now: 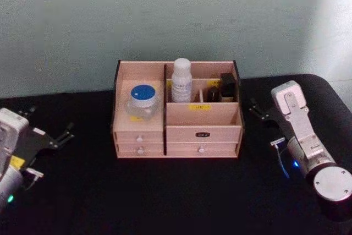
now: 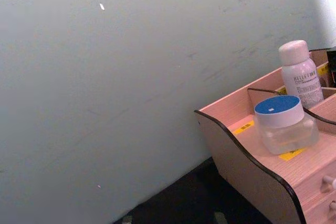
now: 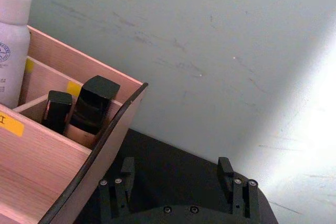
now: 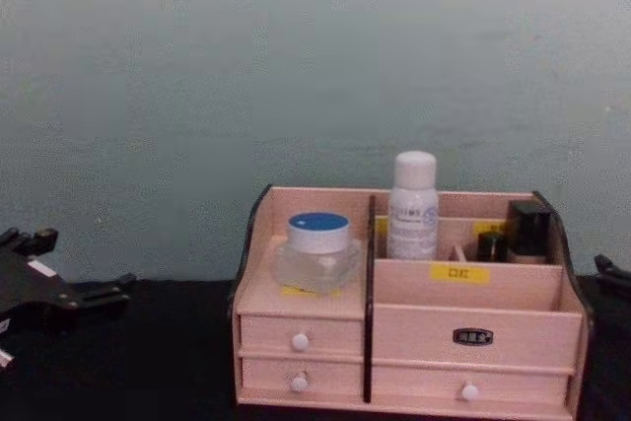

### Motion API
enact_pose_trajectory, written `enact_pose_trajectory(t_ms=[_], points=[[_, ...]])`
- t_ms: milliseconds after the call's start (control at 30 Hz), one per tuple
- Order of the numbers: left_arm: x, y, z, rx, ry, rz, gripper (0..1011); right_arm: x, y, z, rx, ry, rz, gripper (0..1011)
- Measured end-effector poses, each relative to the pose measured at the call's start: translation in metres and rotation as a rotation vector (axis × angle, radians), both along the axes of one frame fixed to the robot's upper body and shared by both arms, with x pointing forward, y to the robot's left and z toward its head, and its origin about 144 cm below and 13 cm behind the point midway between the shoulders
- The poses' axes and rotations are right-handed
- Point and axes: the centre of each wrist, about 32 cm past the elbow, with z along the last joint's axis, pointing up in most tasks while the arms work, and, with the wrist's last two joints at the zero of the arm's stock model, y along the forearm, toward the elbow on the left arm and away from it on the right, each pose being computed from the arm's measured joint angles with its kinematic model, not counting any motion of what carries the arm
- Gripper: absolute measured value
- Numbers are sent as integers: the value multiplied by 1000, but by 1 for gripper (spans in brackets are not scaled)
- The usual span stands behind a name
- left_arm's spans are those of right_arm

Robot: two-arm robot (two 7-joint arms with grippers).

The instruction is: Pick up the facial cleanser and watermelon frost from the table and place them into the tiered storage box.

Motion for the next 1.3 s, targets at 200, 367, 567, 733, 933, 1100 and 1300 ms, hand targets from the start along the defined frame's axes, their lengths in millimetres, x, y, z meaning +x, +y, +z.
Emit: enact_pose_trajectory(t_ms=[200, 367, 567, 733, 933, 1100, 1300], points=[[0, 0, 0, 0, 0, 0, 1001, 0, 0, 0, 0, 0, 0, 1002], [0, 0, 0, 0, 0, 0, 1002, 0, 0, 0, 0, 0, 0, 1003], [0, 0, 0, 0, 0, 0, 1001, 0, 0, 0, 0, 0, 0, 1003], [0, 0, 0, 0, 0, 0, 1001, 0, 0, 0, 0, 0, 0, 1002], [0, 0, 0, 0, 0, 0, 1001, 0, 0, 0, 0, 0, 0, 1002], [0, 0, 0, 0, 0, 0, 1001, 0, 0, 0, 0, 0, 0, 1003], [0, 0, 0, 0, 0, 0, 1001, 0, 0, 0, 0, 0, 0, 1003]])
